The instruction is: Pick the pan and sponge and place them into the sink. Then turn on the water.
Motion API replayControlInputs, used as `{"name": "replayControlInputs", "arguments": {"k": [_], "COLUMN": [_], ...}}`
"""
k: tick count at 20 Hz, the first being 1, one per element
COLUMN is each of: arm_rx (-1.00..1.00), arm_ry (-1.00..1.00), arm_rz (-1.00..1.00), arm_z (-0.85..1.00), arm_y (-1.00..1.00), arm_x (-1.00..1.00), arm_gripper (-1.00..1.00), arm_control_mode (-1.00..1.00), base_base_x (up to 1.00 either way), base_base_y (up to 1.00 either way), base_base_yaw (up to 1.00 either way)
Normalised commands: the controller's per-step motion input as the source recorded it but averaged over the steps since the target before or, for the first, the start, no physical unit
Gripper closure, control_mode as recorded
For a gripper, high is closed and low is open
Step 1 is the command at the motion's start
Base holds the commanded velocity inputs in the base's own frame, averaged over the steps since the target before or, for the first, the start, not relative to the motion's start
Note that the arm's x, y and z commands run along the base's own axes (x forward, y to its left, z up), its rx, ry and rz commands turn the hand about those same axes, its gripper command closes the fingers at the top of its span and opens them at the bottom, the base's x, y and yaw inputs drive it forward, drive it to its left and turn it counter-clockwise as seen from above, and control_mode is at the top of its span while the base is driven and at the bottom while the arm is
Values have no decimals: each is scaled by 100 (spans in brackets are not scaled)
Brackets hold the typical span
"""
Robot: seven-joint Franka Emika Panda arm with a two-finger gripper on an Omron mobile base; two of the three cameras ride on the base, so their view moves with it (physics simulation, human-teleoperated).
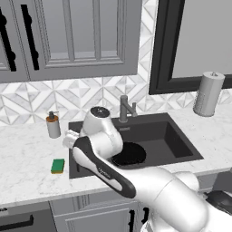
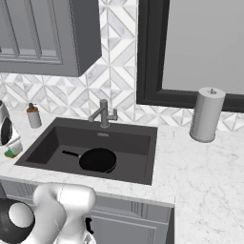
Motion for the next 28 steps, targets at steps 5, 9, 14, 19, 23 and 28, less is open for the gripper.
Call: {"name": "replayControlInputs", "arguments": {"k": [5,9,14,19,23,28], "arm_rx": [-23,-10,-7,-6,0,0], "arm_ry": [0,0,0,0,-2,0], "arm_rz": [3,5,7,8,3,2], "arm_z": [-41,-19,-24,-42,-17,-20], "arm_y": [54,28,16,16,18,25], "arm_x": [16,24,27,36,23,25], "arm_gripper": [-100,-100,-100,-100,-100,-100], "arm_control_mode": [-100,-100,-100,-100,-100,-100], "base_base_x": [0,0,0,0,0,0], "base_base_y": [0,0,0,0,0,0], "base_base_yaw": [0,0,0,0,0,0]}}
